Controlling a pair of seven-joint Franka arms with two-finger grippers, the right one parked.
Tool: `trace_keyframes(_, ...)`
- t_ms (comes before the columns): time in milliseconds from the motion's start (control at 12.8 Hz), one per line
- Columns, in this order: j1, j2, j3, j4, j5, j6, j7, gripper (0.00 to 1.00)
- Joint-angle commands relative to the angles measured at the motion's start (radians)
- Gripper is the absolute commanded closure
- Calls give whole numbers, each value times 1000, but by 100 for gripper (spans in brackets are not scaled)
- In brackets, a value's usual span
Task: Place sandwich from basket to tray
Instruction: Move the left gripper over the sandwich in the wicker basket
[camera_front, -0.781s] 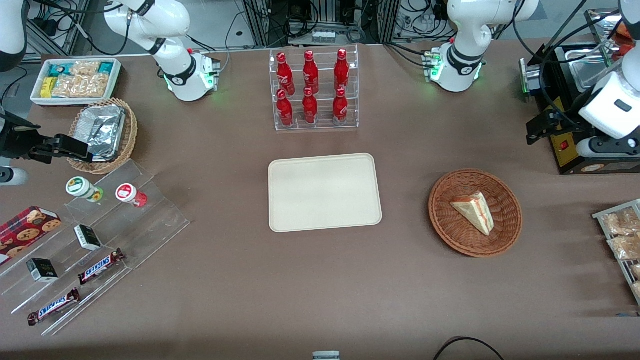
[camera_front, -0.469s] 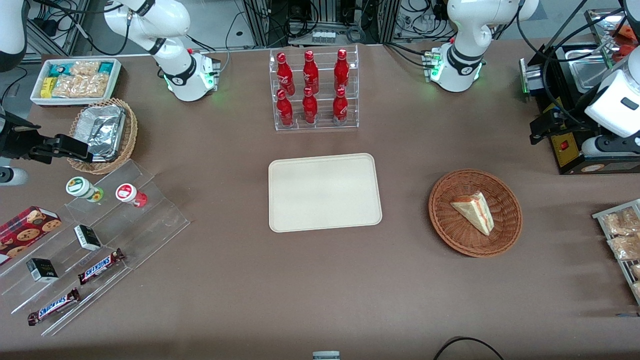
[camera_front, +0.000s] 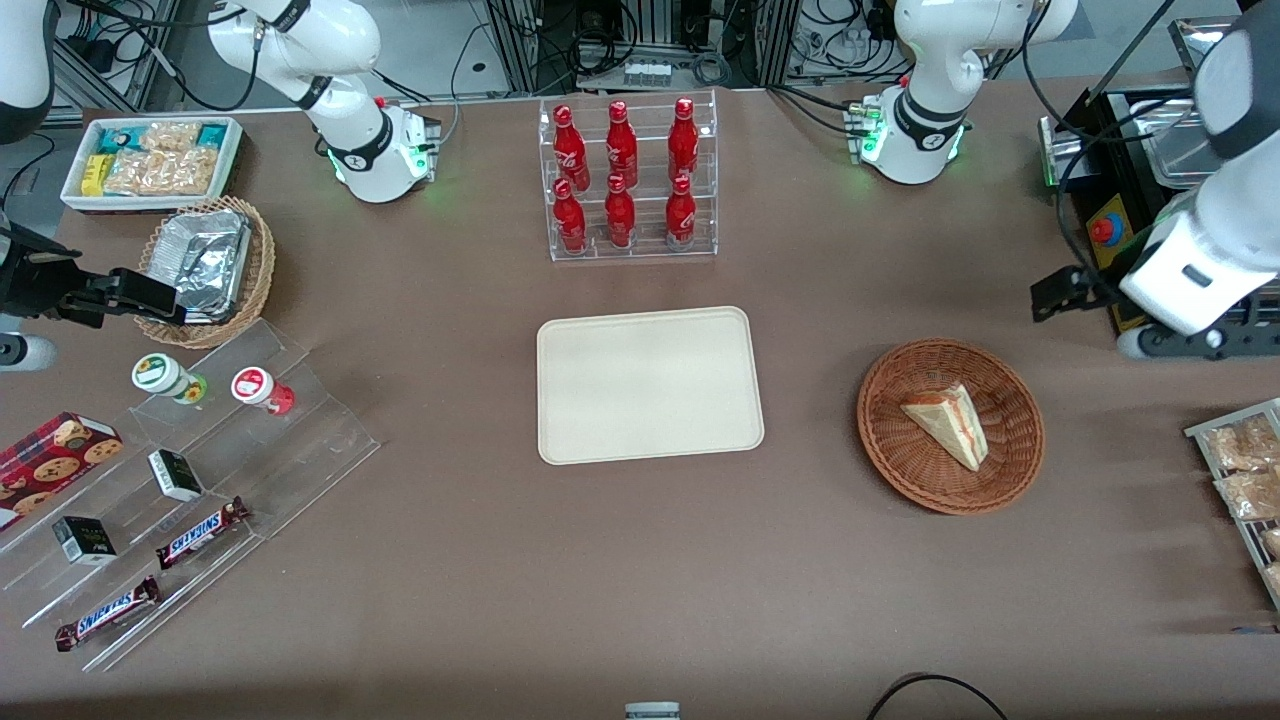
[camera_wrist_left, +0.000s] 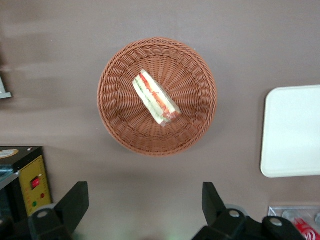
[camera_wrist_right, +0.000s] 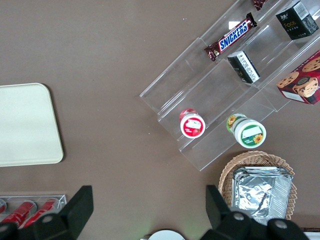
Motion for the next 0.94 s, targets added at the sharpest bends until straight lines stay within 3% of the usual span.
trace_keyframes(0,-4,-28,-11,-145,7,159,-161,0)
trace_keyframes(312,-5,-44,-31,-372,7,448,-394,0)
trace_keyframes(547,-7,-41,-31,-511,9,624,-453,0)
trace_keyframes(859,-2,22,-31,-554,9,717,-554,0)
